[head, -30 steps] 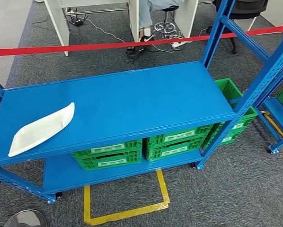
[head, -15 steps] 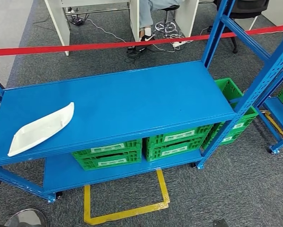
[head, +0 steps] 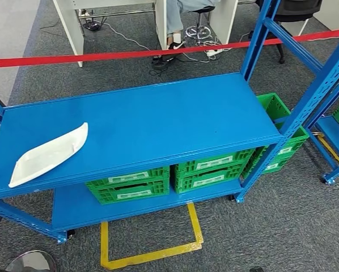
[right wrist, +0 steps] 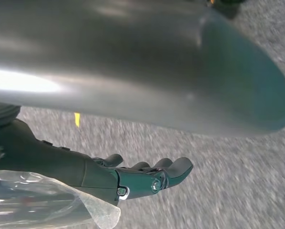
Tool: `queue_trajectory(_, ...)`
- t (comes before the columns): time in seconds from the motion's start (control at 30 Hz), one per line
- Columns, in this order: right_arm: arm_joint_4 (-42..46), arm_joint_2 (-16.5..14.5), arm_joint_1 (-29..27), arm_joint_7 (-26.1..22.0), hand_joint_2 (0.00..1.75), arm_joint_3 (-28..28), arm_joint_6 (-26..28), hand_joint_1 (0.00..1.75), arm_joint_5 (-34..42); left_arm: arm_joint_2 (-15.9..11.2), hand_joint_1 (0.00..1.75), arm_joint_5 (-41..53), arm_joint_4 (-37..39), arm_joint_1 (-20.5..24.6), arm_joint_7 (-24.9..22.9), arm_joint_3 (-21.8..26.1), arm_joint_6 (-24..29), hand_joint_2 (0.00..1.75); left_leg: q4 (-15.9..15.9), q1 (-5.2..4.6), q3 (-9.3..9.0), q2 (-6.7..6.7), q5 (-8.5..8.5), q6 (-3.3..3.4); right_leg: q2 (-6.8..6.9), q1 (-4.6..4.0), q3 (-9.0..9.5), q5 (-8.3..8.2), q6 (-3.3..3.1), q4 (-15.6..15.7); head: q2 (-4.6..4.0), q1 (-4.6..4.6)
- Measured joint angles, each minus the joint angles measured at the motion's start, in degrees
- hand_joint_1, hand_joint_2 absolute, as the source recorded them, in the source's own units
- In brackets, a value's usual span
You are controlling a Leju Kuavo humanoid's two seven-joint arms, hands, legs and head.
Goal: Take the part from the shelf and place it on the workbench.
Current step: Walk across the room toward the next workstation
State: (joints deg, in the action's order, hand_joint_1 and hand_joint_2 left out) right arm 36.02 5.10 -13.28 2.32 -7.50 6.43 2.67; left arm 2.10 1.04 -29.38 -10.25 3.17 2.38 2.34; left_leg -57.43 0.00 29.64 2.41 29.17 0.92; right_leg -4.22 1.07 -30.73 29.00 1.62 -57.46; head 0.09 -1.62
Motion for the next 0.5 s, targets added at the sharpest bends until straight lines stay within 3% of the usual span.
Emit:
queue_trajectory(0.23, -7.79, -2.76, 2.89, -1.84, 0.0, 4.13, -5.72, 0.0, -2.37, -0.74, 0.0, -0.95, 2.64, 0.75, -2.61, -0.6, -1.91, 0.0, 0.0, 0.0, 0.0, 0.0, -0.03, -0.04, 0.0, 0.0, 0.0, 0.0, 0.0, -0.01, 0.0, 0.0)
queue_trajectory(0.5, -10.64, -3.77, 3.78, -2.01, 0.0, 5.74, -6.38, 0.0, -2.67, -1.01, 0.0, -1.04, 3.72, 1.02, -2.82, -0.65, -2.16, 0.0, 0.0, 0.0, 0.0, 0.0, -0.04, -0.06, 0.0, 0.0, 0.01, -0.01, 0.0, -0.02, 0.0, -0.01)
